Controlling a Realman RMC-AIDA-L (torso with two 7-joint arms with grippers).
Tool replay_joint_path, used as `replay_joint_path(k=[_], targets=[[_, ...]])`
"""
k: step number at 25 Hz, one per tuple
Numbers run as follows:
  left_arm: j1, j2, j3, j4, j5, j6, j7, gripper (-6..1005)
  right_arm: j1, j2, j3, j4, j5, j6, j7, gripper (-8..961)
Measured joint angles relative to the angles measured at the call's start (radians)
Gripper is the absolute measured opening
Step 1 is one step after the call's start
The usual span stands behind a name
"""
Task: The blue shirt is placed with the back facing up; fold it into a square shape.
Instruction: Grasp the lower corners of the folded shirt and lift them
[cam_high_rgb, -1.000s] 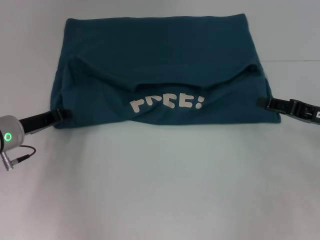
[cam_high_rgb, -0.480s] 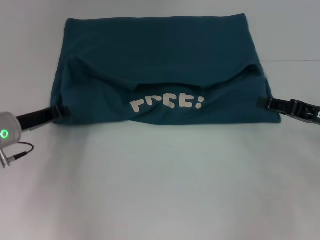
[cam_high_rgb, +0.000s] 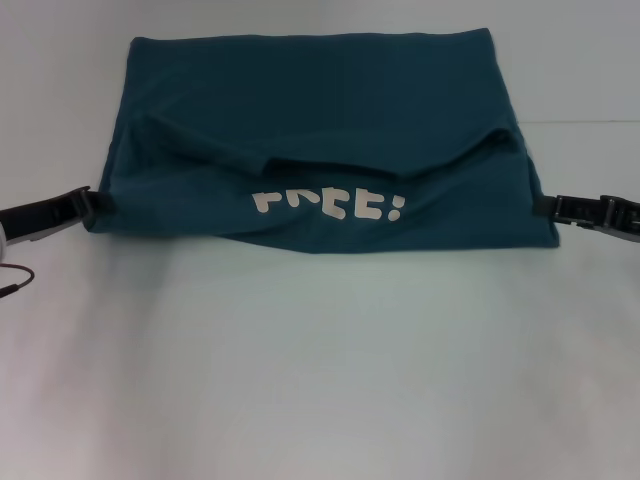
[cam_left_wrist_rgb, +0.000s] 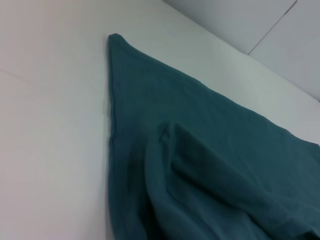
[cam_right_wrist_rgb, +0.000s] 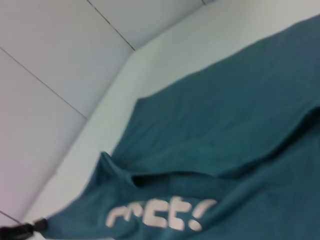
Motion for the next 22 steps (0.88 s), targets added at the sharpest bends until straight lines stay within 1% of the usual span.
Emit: replay_joint_path(k=[6, 9, 13, 18, 22], targets=[[0.002, 0.015, -0.003, 0.011, 0.018, 0.032, -0.011, 5, 0.04, -0.037, 0.007, -0.003, -0.078, 0.01, 0.053, 517], [-0.004, 0.017, -0.011, 0.017, 0.048, 0.043, -0.02, 5, 0.059, -0.048, 0.004, -0.004, -0.099, 0.033, 0.086, 517], [-0.01, 0.019, -0.015, 0.018, 0.072, 0.044, -0.044, 5, 0.109, -0.063, 0.002, -0.005, -0.212, 0.062, 0.201, 518], [-0.017, 0.02, -0.015, 0.019, 0.074, 0.041, -0.05, 5, 0.188, -0.07, 0.002, -0.005, -0.379, 0.091, 0.335, 518], [-0.021, 0.021, -0.014, 0.019, 0.076, 0.045, -0.058, 4, 0.229, -0.069, 0.0, 0.001, -0.447, 0.091, 0.353, 519]])
